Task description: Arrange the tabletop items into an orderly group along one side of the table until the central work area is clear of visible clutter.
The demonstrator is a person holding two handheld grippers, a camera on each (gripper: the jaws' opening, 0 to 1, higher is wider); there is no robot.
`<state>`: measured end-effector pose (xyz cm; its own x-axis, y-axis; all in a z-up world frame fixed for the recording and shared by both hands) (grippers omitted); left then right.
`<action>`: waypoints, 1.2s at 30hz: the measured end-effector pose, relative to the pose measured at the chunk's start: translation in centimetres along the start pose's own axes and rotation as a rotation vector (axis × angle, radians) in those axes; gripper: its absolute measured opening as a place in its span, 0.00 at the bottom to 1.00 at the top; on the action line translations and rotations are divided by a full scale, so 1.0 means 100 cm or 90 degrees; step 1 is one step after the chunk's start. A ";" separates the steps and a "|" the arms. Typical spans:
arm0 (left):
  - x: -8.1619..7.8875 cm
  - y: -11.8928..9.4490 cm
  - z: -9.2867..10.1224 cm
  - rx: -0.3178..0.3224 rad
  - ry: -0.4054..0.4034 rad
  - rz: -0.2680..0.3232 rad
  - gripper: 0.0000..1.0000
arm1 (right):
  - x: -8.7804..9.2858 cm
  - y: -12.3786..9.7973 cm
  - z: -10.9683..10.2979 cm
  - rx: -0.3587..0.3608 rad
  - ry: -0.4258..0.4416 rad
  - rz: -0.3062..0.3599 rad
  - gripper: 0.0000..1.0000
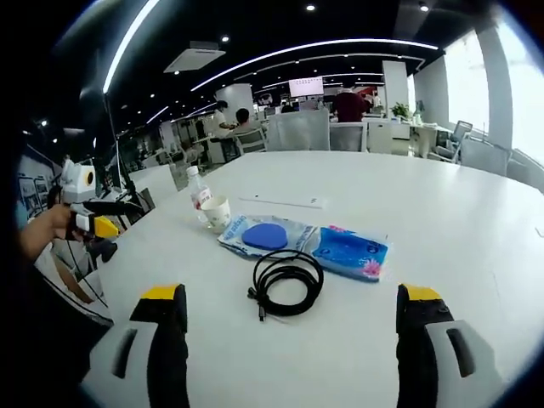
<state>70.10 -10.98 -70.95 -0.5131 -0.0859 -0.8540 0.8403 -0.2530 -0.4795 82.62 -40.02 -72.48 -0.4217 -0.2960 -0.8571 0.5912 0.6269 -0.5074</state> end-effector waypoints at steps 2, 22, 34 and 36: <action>0.000 0.001 -0.001 -0.003 -0.002 0.000 0.99 | 0.000 0.002 0.000 -0.003 0.000 -0.002 1.00; -0.006 -0.001 -0.007 -0.023 0.002 0.028 0.99 | 0.004 0.005 -0.006 -0.018 -0.020 -0.018 0.99; -0.004 0.000 -0.006 -0.022 0.008 0.022 0.99 | 0.006 0.005 -0.005 -0.019 -0.025 -0.021 0.99; -0.003 0.000 -0.006 -0.023 0.007 0.022 0.99 | 0.005 0.005 -0.006 -0.020 -0.024 -0.020 0.99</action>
<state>70.34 -10.39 -70.83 -0.4821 -0.0825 -0.8722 0.8631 -0.2154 -0.4567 82.33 -39.44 -73.15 -0.4135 -0.3421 -0.8438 0.5562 0.6388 -0.5315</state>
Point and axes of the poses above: the point that each gripper's makers call its tool centre point, and the gripper's own axes: y roughly forward along the fingers, z roughly to its right, x roughly out of its underside, the point moved 1 cm from there along -y, roughly backward along the fingers, and after that the axes turned 4 degrees about x, right-handed, at the moved point
